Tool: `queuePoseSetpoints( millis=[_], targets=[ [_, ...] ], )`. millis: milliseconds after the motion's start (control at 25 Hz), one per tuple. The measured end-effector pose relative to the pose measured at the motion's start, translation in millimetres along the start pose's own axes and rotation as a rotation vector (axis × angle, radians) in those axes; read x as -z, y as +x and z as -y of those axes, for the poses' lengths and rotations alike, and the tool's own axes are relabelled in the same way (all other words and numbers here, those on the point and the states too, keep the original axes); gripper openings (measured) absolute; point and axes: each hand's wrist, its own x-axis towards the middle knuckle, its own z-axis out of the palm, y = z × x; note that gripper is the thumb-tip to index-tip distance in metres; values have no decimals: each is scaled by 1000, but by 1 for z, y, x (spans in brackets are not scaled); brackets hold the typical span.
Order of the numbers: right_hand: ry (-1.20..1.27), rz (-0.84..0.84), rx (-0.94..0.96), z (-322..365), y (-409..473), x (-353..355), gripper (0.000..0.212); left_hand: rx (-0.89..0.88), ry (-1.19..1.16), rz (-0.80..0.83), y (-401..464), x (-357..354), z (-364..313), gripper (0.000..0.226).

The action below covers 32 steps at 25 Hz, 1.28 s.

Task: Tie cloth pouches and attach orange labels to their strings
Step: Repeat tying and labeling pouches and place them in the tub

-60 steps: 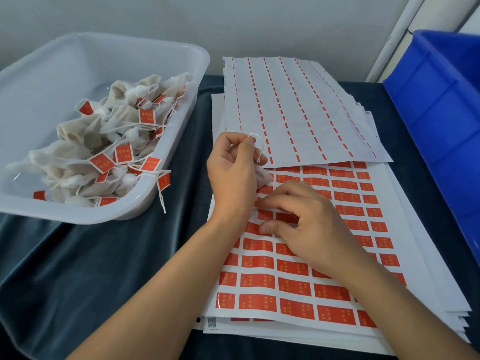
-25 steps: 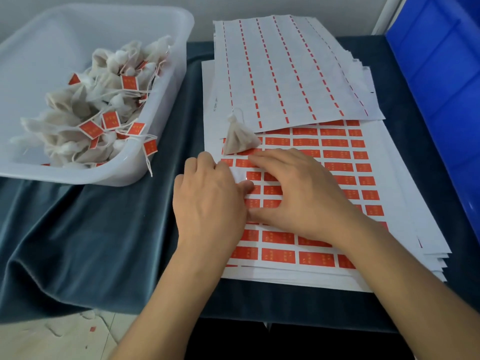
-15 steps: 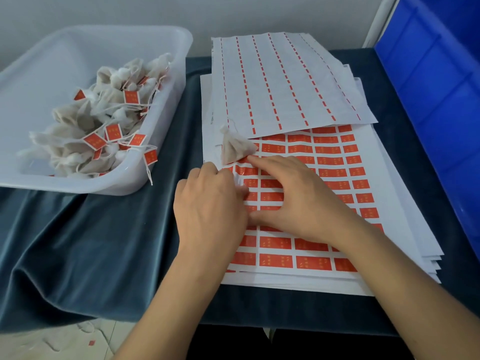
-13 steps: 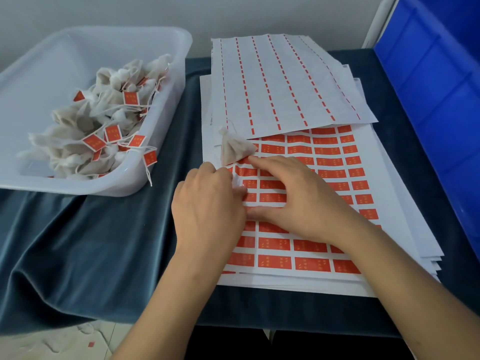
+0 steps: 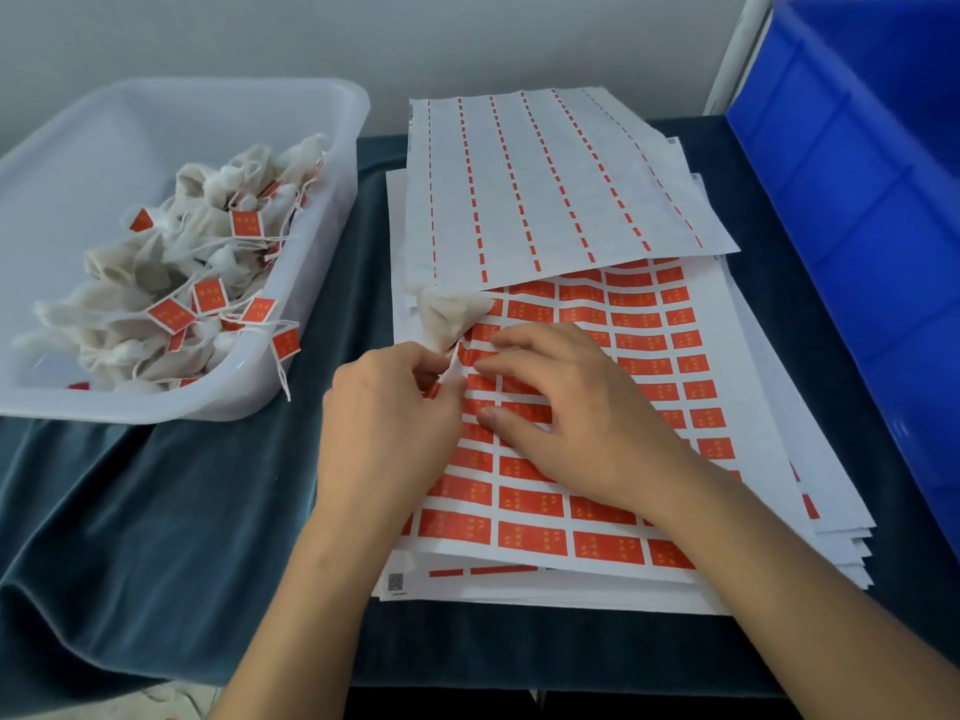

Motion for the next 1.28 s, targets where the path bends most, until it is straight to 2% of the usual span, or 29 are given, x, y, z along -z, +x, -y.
queuePoseSetpoints(
  millis=[200,480,680,760,880,1080,1160,1280],
  targets=[
    [-8,-15,7,4,0,-2,43,62,-103,98,9,5,5,10],
    [17,-87,-12,10,-2,-9,48,200,-422,250,8,16,5,1],
    [29,-84,-22,10,-2,-12,47,220,-509,246,6,19,0,13],
    [28,-85,-21,9,-2,-12,47,173,-415,204,3,15,0,14],
    [12,-93,-20,8,-4,-11,47,37,-141,90,-1,11,-1,13],
    [-72,-17,-30,8,-7,-7,55,-137,229,-61,-13,6,2,34],
    [-105,43,-39,7,-7,-5,61,-167,251,-87,-22,4,6,37],
    [-127,87,-56,6,-7,-5,68,-116,141,-79,-27,6,13,46]
  ],
)
